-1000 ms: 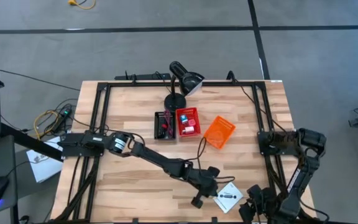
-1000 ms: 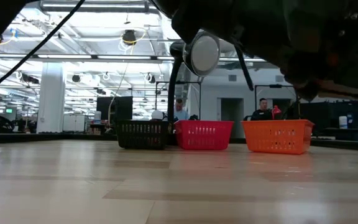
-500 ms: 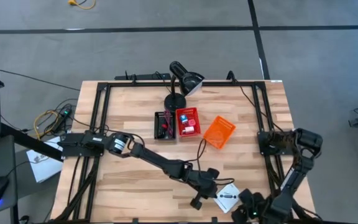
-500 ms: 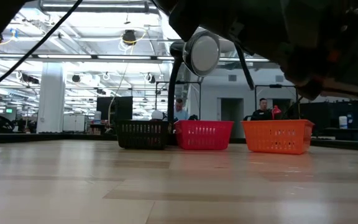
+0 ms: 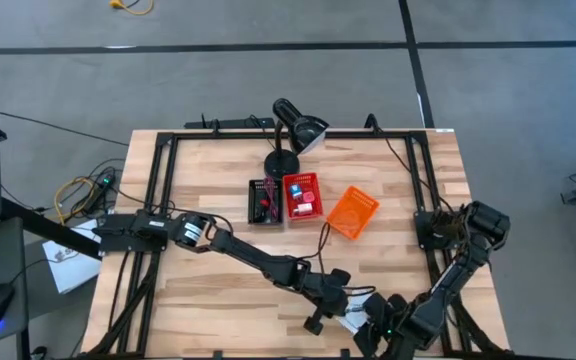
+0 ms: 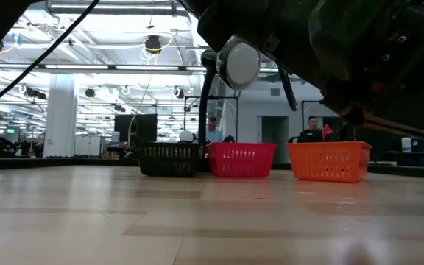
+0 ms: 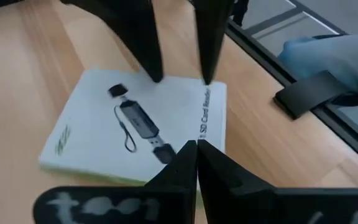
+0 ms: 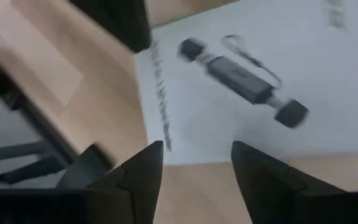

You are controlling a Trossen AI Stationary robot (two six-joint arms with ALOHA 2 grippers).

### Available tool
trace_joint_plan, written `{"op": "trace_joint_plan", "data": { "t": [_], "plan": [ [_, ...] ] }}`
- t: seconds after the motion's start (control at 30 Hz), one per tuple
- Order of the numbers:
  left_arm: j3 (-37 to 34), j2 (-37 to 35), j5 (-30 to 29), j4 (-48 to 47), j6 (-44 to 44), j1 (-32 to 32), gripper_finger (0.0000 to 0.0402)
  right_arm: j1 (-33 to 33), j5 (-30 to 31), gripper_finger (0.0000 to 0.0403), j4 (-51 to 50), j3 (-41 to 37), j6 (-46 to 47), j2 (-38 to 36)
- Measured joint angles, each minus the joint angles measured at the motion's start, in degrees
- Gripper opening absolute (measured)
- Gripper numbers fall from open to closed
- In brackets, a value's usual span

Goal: Pick and place items into bin
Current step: Put the white card reader box into the orange bin

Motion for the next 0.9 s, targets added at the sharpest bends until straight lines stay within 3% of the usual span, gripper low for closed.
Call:
{"op": "trace_joint_plan", "data": {
  "t": [0.43,0.7,0.9],
  "plan": [
    [0.0,-0.3,0.2,-3.2,-0.9,0.1,0.0,-6.0,3.9,0.018,-9.0,-0.3,-2.8,0.1],
    [0.0,-0.5,-10.4,-8.9,0.1,0.7,0.0,-5.3,2.7,0.0177,-8.7,-0.3,-2.1,0.1],
    [0.2,-0.7,-10.8,-11.8,0.9,1.4,0.0,-4.6,2.9,0.0175,-5.6,-0.3,1.1,0.1]
  ]
}}
